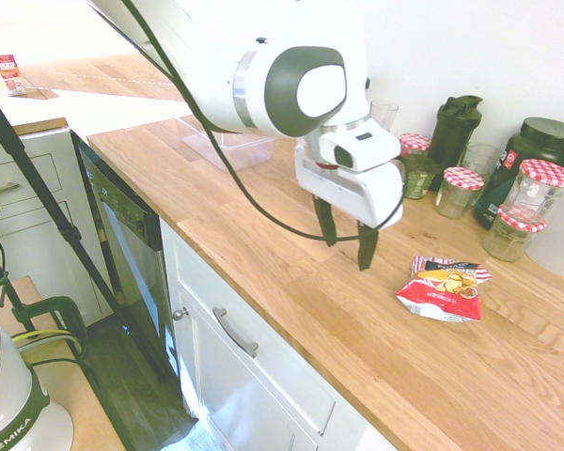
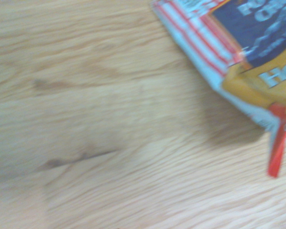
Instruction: Put the chip bag into the container
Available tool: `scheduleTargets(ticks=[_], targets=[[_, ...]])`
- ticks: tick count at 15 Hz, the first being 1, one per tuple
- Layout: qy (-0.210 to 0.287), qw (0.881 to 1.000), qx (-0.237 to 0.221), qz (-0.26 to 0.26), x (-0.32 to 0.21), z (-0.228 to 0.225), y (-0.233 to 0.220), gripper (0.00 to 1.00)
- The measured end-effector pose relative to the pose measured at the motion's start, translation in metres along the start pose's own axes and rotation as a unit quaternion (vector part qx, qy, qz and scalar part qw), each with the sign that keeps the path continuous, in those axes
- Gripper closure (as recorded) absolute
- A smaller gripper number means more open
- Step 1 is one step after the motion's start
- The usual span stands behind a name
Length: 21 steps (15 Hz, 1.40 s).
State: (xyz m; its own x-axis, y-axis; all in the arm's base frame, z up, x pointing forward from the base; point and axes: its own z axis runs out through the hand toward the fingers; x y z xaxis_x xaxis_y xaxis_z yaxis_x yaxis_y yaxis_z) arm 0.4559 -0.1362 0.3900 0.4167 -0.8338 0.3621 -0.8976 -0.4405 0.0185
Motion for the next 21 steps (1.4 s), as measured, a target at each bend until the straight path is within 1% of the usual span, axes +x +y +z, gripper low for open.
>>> scheduleTargets(ticks=[2, 4, 7, 8, 12, 21], targets=[[0.015, 1.0, -0.015, 0.016, 0.029, 0.014, 0.002, 0.0], [0.019, 0.999, -0.021, 0.03, 0.055, 0.025, 0.002, 0.0], [0.02, 0.999, -0.026, 0.037, 0.076, 0.038, -0.006, 0.0], [0.018, 0.999, -0.028, 0.035, 0.078, 0.044, -0.011, 1.0], [0.011, 0.999, -0.036, 0.018, 0.072, 0.062, -0.031, 1.0], [0.009, 0.999, -0.041, 0.019, 0.072, 0.071, -0.031, 1.0]])
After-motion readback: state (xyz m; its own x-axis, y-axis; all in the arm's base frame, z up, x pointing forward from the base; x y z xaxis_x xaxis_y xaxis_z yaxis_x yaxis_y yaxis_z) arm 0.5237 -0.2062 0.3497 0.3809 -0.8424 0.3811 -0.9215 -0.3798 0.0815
